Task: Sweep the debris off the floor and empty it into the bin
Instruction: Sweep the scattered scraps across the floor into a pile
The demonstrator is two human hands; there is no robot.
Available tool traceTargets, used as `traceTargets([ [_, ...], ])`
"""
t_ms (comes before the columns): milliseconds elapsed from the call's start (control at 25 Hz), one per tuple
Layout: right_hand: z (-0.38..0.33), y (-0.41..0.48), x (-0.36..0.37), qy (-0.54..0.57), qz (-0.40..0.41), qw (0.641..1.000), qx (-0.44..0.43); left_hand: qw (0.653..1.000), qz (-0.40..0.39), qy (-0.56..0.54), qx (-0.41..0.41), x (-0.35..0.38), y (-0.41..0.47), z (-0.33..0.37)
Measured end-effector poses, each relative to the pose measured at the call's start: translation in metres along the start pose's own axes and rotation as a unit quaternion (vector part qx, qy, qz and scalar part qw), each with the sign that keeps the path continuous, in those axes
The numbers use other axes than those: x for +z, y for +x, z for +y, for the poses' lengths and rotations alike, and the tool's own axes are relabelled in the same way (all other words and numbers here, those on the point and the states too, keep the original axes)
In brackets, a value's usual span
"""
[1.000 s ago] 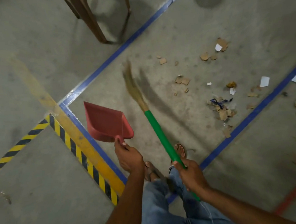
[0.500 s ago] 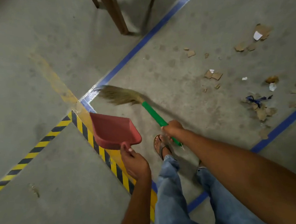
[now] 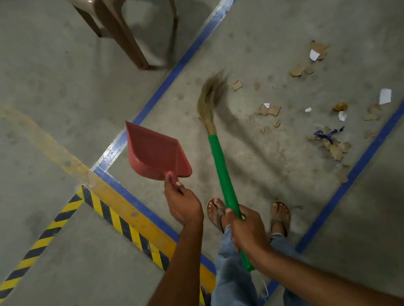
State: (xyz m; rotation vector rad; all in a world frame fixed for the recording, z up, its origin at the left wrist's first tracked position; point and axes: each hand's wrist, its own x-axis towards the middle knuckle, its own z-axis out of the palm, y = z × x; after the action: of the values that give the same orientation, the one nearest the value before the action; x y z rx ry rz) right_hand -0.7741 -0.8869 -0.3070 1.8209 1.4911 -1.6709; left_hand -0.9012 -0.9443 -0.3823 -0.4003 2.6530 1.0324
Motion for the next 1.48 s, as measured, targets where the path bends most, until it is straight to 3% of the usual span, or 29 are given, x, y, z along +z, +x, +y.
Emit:
traceTargets([
  [160, -0.018, 0.074, 0.015, -0.068, -0.013, 0.998, 0.000, 0.999, -0.032, 0.020, 0.010, 0.001, 0.010, 0.004],
  [240, -0.034, 0.130, 0.019, -0.058, 0.010, 0.997, 0.048, 0.998, -0.060, 0.019, 0.031, 0.005, 0.014, 0.006],
  [400, -0.061, 0.185, -0.004, 0.166, 0.081, 0.971, 0.153, 0.988, -0.132, 0.034, 0.076, 0.028, 0.016, 0.023],
  [520, -0.067, 0.173, -0.051, 0.274, 0.148, 0.940, 0.141, 0.977, -0.175, 0.064, 0.108, 0.047, -0.001, 0.046],
  [640, -0.047, 0.117, -0.099, 0.261, 0.190, 0.941, 0.105, 0.970, -0.195, 0.075, 0.127, 0.054, -0.027, 0.063],
  [720, -0.020, 0.076, -0.113, 0.246, 0.164, 0.954, 0.049, 0.970, -0.186, 0.090, 0.131, 0.053, -0.042, 0.065],
  [840, 0.020, 0.047, -0.114, 0.135, 0.124, 0.983, -0.003, 0.971, -0.169, 0.112, 0.125, 0.046, -0.056, 0.062],
  [1000, 0.061, 0.086, -0.119, 0.009, 0.050, 0.996, 0.077, 0.969, -0.163, 0.134, 0.132, 0.045, -0.064, 0.052],
  [1160, 0.095, 0.124, -0.150, 0.005, 0.163, 0.973, 0.163, 0.965, -0.178, 0.136, 0.139, 0.055, -0.085, 0.049],
  [1320, 0.095, 0.090, -0.193, 0.089, 0.259, 0.954, 0.120, 0.962, -0.205, 0.122, 0.135, 0.075, -0.122, 0.058],
  [1480, 0.094, 0.038, -0.218, 0.113, 0.238, 0.964, 0.035, 0.969, -0.186, 0.105, 0.120, 0.081, -0.150, 0.077],
])
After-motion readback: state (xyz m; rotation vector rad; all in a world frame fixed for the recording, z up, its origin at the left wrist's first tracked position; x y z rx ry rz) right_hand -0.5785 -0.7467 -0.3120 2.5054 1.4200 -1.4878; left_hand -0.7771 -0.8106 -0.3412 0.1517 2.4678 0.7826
